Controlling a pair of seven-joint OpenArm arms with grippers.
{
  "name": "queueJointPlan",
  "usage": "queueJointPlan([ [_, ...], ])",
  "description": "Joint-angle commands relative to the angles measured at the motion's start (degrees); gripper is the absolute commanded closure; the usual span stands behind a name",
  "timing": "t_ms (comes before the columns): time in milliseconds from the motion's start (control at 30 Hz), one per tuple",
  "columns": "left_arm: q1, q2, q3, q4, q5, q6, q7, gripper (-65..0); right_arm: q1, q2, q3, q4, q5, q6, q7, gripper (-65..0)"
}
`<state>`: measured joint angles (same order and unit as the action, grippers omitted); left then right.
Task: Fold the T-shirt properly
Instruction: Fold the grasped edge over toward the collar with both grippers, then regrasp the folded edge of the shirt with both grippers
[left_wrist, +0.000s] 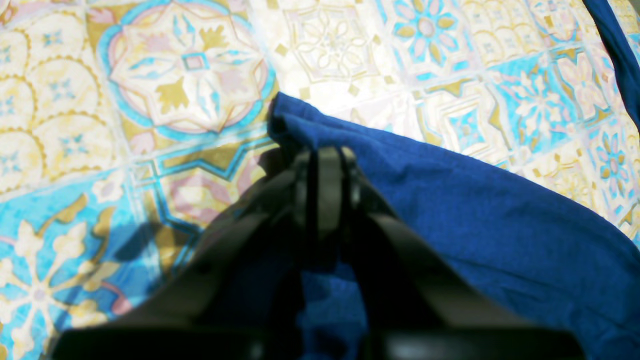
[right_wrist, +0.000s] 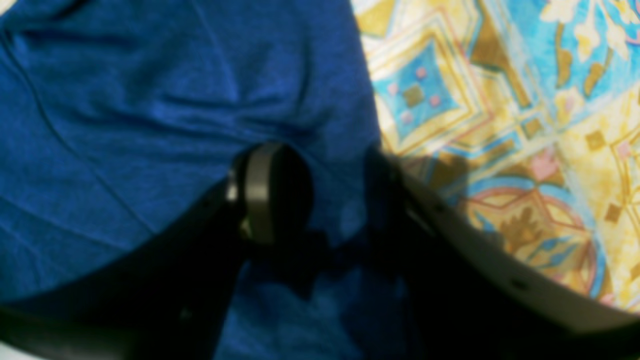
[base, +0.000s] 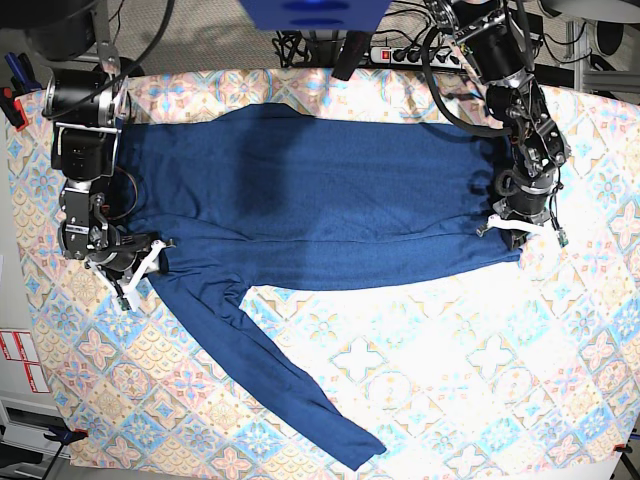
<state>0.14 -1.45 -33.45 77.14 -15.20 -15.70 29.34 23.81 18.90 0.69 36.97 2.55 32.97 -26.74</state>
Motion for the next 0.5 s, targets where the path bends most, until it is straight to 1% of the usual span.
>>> queueJointPlan([
  [0,-0.8,-0.4,0.1,1.1,-0.6,-0.3,-1.3,0.0,1.2,0.7,0.1,0.4,0.0,0.6,-0.6,-24.1],
  [167,-0.8,-0.4,0.1,1.1,-0.6,-0.3,-1.3,0.0,1.1,0.7,0.1,1.0,0.0,0.6,-0.8,-19.5],
  [233,-0.8,-0.4,0.1,1.1,-0.6,-0.3,-1.3,0.0,1.1,0.7,0.1,0.7,0.0,0.6,-0.9,-15.3],
  [300,-0.8,-0.4,0.1,1.1,-0.6,-0.3,-1.3,0.0,1.0,0.7,0.1,0.7,0.0,0.6,-1.0,-9.4],
  [400,-0.8,-0.4,0.1,1.1,-0.6,-0.3,-1.3,0.0,0.9,0.7,0.4,1.1,0.2,0.6,-3.6,-2.1],
  [467,-0.8,-0.4,0.1,1.1,-0.6,-0.3,-1.3,0.0,0.9,0.7,0.5,1.8,0.2,0.7,-4.6,-0.4],
])
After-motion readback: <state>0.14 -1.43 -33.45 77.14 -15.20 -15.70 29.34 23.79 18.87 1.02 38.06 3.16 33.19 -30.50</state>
